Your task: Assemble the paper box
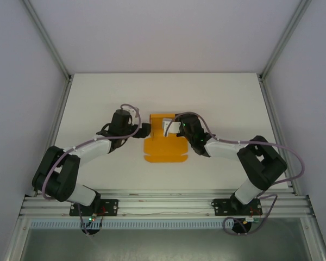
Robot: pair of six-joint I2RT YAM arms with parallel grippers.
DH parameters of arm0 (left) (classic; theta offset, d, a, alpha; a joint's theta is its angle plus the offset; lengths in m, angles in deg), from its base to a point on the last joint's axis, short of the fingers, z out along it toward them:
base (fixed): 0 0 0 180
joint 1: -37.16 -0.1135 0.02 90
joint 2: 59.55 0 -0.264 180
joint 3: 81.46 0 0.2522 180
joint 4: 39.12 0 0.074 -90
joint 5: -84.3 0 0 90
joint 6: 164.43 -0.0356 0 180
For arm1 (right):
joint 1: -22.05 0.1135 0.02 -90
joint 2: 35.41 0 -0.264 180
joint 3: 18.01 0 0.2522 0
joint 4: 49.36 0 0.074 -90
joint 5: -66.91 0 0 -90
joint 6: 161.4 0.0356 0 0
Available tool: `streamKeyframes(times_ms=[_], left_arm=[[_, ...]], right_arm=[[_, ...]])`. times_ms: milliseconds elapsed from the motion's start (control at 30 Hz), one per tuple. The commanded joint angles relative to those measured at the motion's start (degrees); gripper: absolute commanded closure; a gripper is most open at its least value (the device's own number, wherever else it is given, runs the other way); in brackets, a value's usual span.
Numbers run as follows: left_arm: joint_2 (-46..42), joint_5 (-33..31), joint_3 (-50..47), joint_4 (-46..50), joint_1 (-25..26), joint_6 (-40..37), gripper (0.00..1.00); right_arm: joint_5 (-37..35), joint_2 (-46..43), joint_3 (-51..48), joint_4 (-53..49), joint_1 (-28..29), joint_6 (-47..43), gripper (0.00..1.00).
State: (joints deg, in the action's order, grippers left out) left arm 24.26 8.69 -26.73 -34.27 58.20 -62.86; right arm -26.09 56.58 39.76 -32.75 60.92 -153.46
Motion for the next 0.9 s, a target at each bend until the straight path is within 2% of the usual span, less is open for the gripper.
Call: streamKeyframes(times_ms=[0, 233, 400, 500, 633, 767, 867], left_arm=[[0.9, -0.3, -1.6, -5.5, 1.8, -2.8, 0.04], [4.5, -1.1, -1.2, -10.7, 2.4, -3.5, 0.08], [7.3, -6.1, -0.8, -13.3, 3.8, -4.1, 0.15], [9.0, -6.9, -0.8, -15.9, 4.3, -3.5, 0.17], [10.7, -7.6, -1.3, -19.3, 5.8, -5.3, 0.19], [11.9, -8.5, -1.1, -20.1, 6.2, -5.8, 0.22], [12.3, -8.2, -0.9, -20.5, 6.2, -5.8, 0.25]], right_arm=[[-1.5, -0.1, 1.2, 2.8, 0.7, 1.9, 1.0], [1.1, -1.3, 1.0, -0.9, 1.1, 3.3, 1.0], [1.7, -0.3, 1.2, -3.1, 1.6, 3.2, 1.0], [-0.2, 0.0, 0.8, -2.4, 3.0, 4.3, 1.0], [0.1, 1.7, 1.8, -7.4, 3.2, 4.3, 1.0], [-3.7, 4.0, 0.5, -4.2, 3.3, 1.5, 1.0], [-4.8, 4.4, 1.7, -8.3, 3.3, 2.3, 1.0]])
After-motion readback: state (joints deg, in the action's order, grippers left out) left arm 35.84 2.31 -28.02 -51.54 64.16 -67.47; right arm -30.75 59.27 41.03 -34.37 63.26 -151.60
